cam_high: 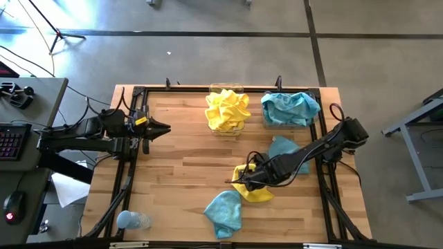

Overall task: Sort microfiber towel by color & place in baskets
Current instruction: Put the yellow towel into the left transparent bin

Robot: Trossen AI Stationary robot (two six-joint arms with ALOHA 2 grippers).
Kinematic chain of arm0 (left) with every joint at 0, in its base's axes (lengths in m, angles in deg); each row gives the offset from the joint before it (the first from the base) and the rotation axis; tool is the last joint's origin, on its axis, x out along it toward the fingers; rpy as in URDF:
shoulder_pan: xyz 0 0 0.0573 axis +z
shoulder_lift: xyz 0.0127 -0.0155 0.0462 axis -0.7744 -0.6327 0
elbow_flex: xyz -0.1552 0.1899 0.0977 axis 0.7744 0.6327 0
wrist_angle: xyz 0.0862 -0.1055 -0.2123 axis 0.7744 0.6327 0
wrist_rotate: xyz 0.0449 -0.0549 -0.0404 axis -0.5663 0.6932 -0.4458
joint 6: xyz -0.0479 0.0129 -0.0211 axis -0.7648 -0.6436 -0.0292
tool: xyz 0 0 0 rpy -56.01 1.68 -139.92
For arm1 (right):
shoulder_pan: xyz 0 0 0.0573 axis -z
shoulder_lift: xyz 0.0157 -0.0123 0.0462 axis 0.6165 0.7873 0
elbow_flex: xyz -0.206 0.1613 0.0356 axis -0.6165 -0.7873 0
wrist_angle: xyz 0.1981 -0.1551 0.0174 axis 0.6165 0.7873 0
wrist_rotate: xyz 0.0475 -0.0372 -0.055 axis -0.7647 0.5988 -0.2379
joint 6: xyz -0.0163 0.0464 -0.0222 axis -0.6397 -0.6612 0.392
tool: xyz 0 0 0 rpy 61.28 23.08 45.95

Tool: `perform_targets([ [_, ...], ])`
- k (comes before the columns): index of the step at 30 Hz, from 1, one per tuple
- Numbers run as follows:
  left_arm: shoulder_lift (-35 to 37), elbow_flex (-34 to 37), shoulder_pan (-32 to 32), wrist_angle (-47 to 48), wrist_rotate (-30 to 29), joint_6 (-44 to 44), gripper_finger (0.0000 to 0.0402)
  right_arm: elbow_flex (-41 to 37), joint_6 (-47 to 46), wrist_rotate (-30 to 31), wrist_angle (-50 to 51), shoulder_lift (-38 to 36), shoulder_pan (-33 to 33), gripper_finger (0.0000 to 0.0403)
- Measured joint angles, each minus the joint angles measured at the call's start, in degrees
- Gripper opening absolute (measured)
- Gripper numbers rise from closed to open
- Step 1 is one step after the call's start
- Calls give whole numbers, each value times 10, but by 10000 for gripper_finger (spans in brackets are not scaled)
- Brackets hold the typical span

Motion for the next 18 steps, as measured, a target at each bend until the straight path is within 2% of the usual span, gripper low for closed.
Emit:
perform_targets([
  [4, 0, 0, 0, 7, 9, -9, 50, 0, -14, -3, -20, 0, -4, 249],
  [8, 0, 0, 0, 19, 25, -10, 50, 0, -14, -20, -16, 13, -6, 295],
  [12, 0, 0, 0, 27, 26, -15, 50, 0, -3, -44, -13, 31, -4, 309],
  [18, 0, 0, 0, 32, 28, -15, 50, 0, -4, -46, -18, 75, 0, 310],
])
